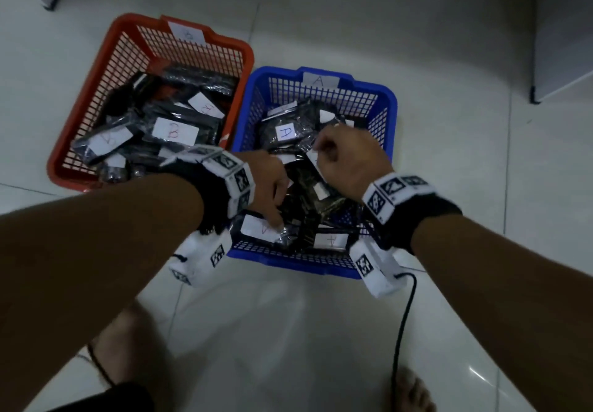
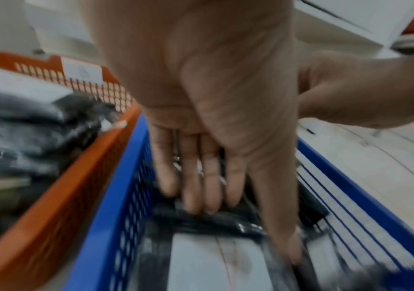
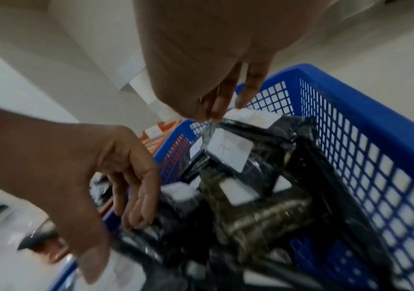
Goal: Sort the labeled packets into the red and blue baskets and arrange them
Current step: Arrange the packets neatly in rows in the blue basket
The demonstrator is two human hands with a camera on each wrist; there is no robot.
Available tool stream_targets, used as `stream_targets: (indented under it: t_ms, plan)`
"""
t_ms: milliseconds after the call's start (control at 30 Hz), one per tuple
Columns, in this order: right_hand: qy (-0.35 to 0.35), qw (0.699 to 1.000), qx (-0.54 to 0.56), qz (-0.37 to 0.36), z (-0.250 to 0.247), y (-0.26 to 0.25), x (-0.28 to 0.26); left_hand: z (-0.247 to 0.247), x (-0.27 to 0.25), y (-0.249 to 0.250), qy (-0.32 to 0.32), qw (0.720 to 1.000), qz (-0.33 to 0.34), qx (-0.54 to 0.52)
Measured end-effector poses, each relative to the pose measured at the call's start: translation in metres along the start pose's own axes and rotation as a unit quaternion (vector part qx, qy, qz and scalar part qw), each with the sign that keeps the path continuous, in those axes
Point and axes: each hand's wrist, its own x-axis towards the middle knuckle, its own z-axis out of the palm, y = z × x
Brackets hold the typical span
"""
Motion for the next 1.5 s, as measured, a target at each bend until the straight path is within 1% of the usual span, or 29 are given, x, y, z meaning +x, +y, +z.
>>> stream_targets:
  t_ms: [33, 67, 100, 133, 200, 267, 367, 400, 500, 567, 633, 700, 800, 833, 900, 1000, 1033, 1100, 1133, 1167, 1200, 1233, 1267, 1300, 1333, 1367, 1400, 1433, 1500]
  plan:
    - [-0.063, 0.998, -0.002, 0.002, 0.006, 0.001, -0.006, 0.008, 0.001, 0.002, -0.040, 0.999, -0.009, 0.024]
    - [-0.131, 0.991, -0.007, 0.008, 0.012, 0.002, -0.012, 0.013, 0.002, 0.004, -0.064, 0.997, -0.016, 0.044]
    - [-0.195, 0.981, -0.016, 0.014, 0.017, 0.003, -0.018, 0.018, 0.003, 0.003, -0.072, 0.995, -0.022, 0.062]
    - [-0.250, 0.968, -0.025, 0.021, 0.020, 0.004, -0.025, 0.020, 0.004, 0.003, -0.070, 0.994, -0.028, 0.075]
    - [-0.319, 0.946, -0.032, 0.040, 0.023, 0.006, -0.038, 0.022, 0.002, 0.003, -0.047, 0.995, -0.038, 0.074]
    - [-0.353, 0.934, -0.033, 0.050, 0.021, 0.008, -0.047, 0.021, 0.000, 0.004, -0.030, 0.997, -0.043, 0.055]
    - [-0.379, 0.923, -0.033, 0.050, 0.019, 0.010, -0.049, 0.023, -0.002, 0.007, -0.020, 0.998, -0.052, 0.002]
    - [-0.383, 0.922, -0.028, 0.052, 0.017, 0.010, -0.048, 0.022, -0.002, 0.008, -0.005, 0.998, -0.052, -0.023]
    - [-0.386, 0.920, -0.010, 0.063, 0.020, 0.013, -0.046, 0.011, -0.002, 0.006, 0.096, 0.986, -0.052, -0.125]
    - [-0.381, 0.923, -0.025, 0.044, 0.023, 0.015, -0.048, 0.004, 0.000, 0.004, 0.162, 0.972, -0.054, -0.163]
    - [-0.366, 0.930, -0.038, 0.011, 0.027, 0.018, -0.051, 0.003, 0.001, 0.002, 0.202, 0.960, -0.061, -0.184]
    - [-0.328, 0.944, -0.018, -0.013, 0.026, 0.020, -0.050, 0.002, -0.001, 0.001, 0.250, 0.938, -0.069, -0.229]
    - [-0.234, 0.972, 0.033, -0.015, 0.014, 0.020, -0.039, -0.005, -0.002, -0.004, 0.320, 0.885, -0.092, -0.325]
    - [-0.193, 0.980, 0.048, -0.010, 0.009, 0.020, -0.034, -0.008, -0.001, -0.007, 0.336, 0.875, -0.103, -0.333]
    - [-0.101, 0.992, 0.070, 0.000, 0.000, 0.019, -0.022, -0.012, 0.005, -0.014, 0.360, 0.875, -0.116, -0.302]
    - [0.011, 0.997, 0.070, 0.000, -0.008, 0.019, -0.001, -0.011, 0.010, -0.017, 0.388, 0.894, -0.108, -0.195]
    - [0.040, 0.997, 0.060, -0.003, -0.009, 0.018, 0.004, -0.009, 0.010, -0.015, 0.411, 0.894, -0.106, -0.145]
    - [0.095, 0.995, 0.022, -0.026, -0.009, 0.015, 0.008, -0.005, 0.006, -0.007, 0.454, 0.883, -0.094, -0.076]
    - [0.117, 0.992, 0.004, -0.047, -0.009, 0.013, 0.006, -0.003, 0.003, -0.003, 0.443, 0.891, -0.082, -0.059]
    - [0.120, 0.991, -0.010, -0.066, -0.007, 0.011, 0.002, 0.001, 0.001, -0.001, 0.402, 0.911, -0.078, -0.046]
    - [0.091, 0.993, -0.014, -0.079, -0.005, 0.009, -0.002, 0.005, -0.002, 0.002, 0.345, 0.934, -0.084, -0.027]
    - [0.026, 0.996, -0.017, -0.078, -0.002, 0.008, -0.008, 0.010, -0.003, 0.002, 0.295, 0.951, -0.089, -0.004]
    - [-0.064, 0.995, -0.025, -0.067, 0.002, 0.008, -0.012, 0.014, -0.004, 0.001, 0.257, 0.962, -0.093, 0.015]
    - [-0.158, 0.985, -0.041, -0.054, 0.006, 0.007, -0.018, 0.018, -0.006, -0.001, 0.230, 0.968, -0.096, 0.029]
    - [-0.234, 0.969, -0.069, -0.046, 0.011, 0.006, -0.023, 0.022, -0.006, -0.002, 0.205, 0.973, -0.096, 0.043]
    - [-0.286, 0.951, -0.102, -0.047, 0.015, 0.006, -0.028, 0.025, -0.005, -0.002, 0.181, 0.977, -0.093, 0.060]
    - [-0.317, 0.938, -0.132, -0.052, 0.018, 0.006, -0.032, 0.028, -0.004, -0.002, 0.162, 0.980, -0.087, 0.076]
    - [-0.331, 0.929, -0.153, -0.059, 0.020, 0.006, -0.035, 0.031, -0.003, -0.001, 0.152, 0.982, -0.080, 0.080]
    - [-0.332, 0.922, -0.183, -0.077, 0.024, 0.006, -0.037, 0.036, -0.001, 0.001, 0.148, 0.984, -0.070, 0.071]
